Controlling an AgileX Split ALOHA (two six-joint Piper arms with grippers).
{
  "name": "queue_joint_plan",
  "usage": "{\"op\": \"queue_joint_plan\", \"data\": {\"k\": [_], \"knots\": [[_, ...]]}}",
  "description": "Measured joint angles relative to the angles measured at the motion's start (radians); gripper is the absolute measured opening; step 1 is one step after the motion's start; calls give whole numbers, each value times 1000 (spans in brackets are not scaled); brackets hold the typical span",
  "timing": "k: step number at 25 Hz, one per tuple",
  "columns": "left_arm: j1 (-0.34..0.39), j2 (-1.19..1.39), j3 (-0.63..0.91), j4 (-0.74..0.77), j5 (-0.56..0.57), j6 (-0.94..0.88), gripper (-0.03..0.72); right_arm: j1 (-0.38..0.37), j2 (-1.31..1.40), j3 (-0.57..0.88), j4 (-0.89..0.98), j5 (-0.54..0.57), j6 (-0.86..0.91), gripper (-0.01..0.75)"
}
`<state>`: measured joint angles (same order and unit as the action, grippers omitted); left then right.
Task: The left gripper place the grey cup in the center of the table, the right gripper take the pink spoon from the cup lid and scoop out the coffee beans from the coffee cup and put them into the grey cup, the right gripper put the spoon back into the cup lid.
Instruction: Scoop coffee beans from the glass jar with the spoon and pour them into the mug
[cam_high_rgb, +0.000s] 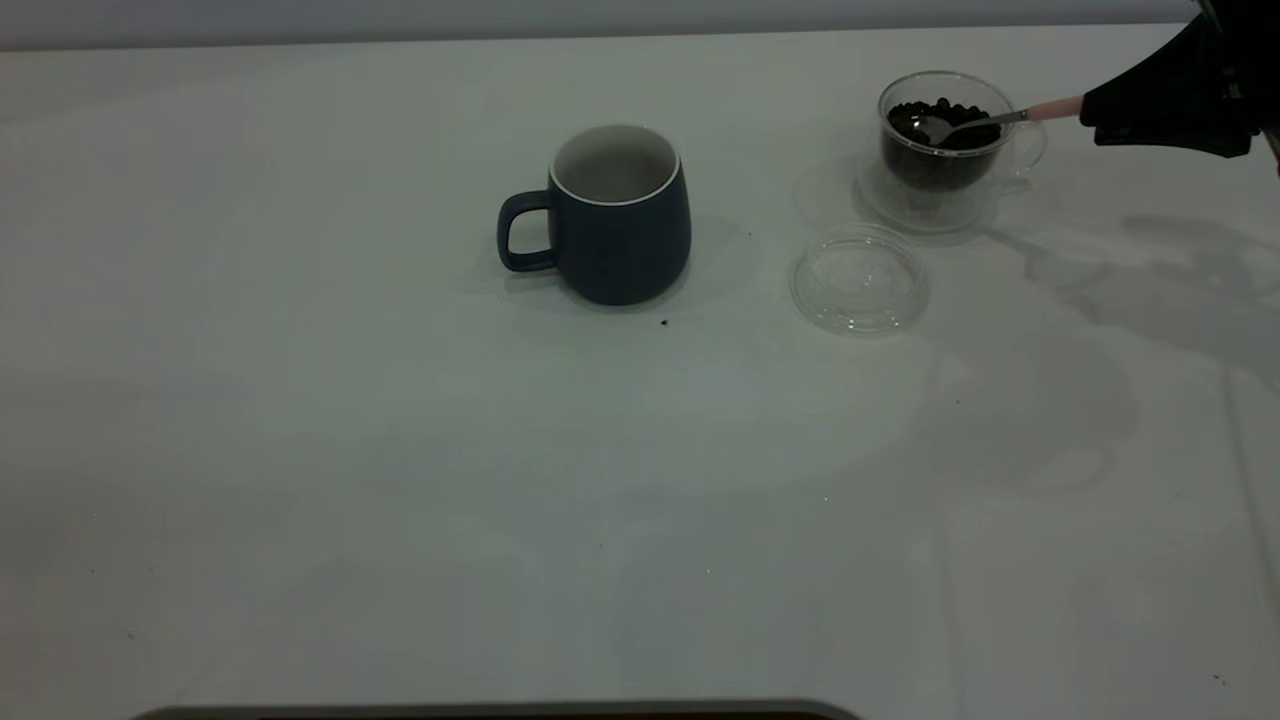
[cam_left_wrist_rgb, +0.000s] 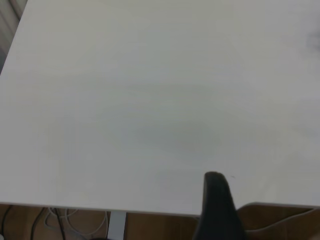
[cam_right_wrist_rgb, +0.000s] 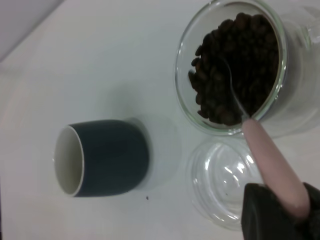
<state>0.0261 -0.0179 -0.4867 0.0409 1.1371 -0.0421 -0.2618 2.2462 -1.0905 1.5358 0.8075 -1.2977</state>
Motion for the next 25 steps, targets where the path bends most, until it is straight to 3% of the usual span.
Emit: {"op": "queue_joint_plan", "data": {"k": [11,25], "knots": [[0,0,0,0,0,0,569,-3,61,0,99,69,-10,113],[0,0,0,0,0,3,569,-59,62,0,116,161,35,112]]}}
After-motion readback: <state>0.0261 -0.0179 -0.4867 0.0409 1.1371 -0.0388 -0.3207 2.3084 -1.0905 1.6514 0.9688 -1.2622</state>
